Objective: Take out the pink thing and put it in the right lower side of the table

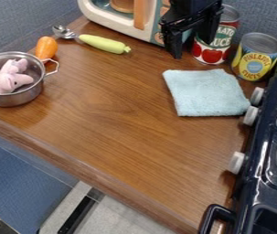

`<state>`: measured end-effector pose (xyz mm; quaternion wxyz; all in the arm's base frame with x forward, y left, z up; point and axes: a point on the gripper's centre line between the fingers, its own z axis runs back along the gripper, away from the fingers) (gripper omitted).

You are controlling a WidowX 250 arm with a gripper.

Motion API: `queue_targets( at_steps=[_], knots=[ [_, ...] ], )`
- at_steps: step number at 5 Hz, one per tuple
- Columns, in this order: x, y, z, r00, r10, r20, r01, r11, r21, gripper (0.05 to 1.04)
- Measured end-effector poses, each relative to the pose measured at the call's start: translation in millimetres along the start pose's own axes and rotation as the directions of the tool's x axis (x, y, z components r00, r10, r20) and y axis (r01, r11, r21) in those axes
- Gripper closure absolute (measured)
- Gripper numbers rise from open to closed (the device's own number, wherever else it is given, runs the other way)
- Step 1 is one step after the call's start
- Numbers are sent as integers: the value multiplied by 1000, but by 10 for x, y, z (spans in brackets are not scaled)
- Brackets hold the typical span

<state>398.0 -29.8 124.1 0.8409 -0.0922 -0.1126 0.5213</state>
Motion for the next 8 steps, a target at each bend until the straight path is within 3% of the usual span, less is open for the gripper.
queue_targets(
  at_steps=[2, 3, 5, 6, 8],
  knots=[
    [-35, 175, -153, 999, 17, -41, -13, 997, 75, 83],
    [210, 412, 173, 997, 66, -36, -64, 996, 54, 83],
    [528, 1302, 631, 981, 183, 70, -188, 979, 77, 83],
    [752, 1769, 556, 985, 168, 49, -172, 980, 99, 83],
    [1142, 2371, 287, 965, 238, 112, -258, 942, 216, 83]
  ],
)
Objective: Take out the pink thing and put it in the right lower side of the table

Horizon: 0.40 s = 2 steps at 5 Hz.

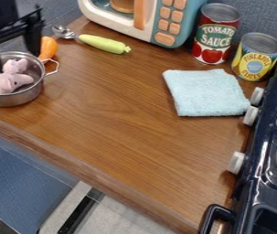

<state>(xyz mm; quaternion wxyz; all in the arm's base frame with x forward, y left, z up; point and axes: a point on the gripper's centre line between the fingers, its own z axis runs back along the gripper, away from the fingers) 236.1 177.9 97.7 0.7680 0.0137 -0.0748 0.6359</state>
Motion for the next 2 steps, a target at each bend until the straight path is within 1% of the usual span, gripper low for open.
queue_targets(
  at_steps=[1, 2],
  knots=[
    [106, 37, -65, 1000, -7, 24, 6, 1000, 22, 83],
    [160, 98, -199, 1000, -13, 23, 11, 998, 66, 83]
  ],
)
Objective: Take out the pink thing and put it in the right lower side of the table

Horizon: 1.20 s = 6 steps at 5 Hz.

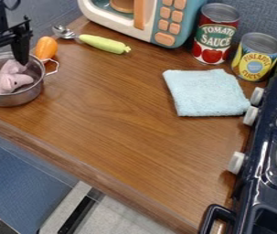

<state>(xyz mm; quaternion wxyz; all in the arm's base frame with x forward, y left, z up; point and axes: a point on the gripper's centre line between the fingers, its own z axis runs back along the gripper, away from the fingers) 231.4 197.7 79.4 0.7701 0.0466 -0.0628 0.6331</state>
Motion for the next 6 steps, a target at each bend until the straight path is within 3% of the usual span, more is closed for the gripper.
queue_targets(
  at_steps=[1, 2, 3, 4, 5, 6],
  knots=[
    [21, -5, -172, 1000, -11, -17, 12, 999, 41, 97],
    [31, -40, -246, 1000, -31, 4, 30, 998, 53, 184],
    [6, -69, -252, 999, -38, 40, 36, 999, 36, 471],
    [-40, -98, -235, 998, -46, 52, 43, 998, 51, 736],
    [-136, -137, -52, 995, -60, 85, 59, 998, 20, 902],
    [-176, -151, 240, 991, -52, 125, 54, 998, -13, 981]
  ],
)
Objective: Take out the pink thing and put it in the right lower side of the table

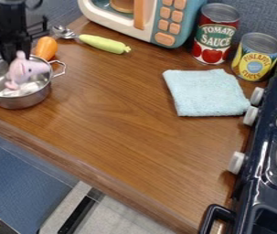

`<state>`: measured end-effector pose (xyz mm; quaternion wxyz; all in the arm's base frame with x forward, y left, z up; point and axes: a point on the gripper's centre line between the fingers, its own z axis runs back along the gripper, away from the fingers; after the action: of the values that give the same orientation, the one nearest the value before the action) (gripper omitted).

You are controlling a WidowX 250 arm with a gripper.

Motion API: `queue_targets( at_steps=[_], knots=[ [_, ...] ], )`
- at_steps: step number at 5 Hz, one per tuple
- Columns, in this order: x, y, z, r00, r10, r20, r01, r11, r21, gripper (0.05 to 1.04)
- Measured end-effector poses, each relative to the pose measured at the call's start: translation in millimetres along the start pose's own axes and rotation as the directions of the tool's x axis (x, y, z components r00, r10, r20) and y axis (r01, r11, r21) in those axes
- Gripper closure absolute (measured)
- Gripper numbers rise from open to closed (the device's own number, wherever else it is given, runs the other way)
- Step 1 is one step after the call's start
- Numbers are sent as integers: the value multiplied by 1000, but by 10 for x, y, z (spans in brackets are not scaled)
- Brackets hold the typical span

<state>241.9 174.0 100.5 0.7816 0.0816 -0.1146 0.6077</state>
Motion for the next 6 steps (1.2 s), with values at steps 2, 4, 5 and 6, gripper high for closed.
queue_targets(
  at_steps=[2, 4, 5, 6],
  knots=[
    [-180, -180, 575, 999, -18, 35, 23, 987, -158, 993],
    [-1081, -578, 771, 917, -398, -9, 368, 854, -367, 993],
    [-1588, -814, 581, 840, -543, -12, 507, 792, -341, 993],
    [-2152, -913, 431, 751, -658, -57, 614, 727, -307, 993]
  ],
)
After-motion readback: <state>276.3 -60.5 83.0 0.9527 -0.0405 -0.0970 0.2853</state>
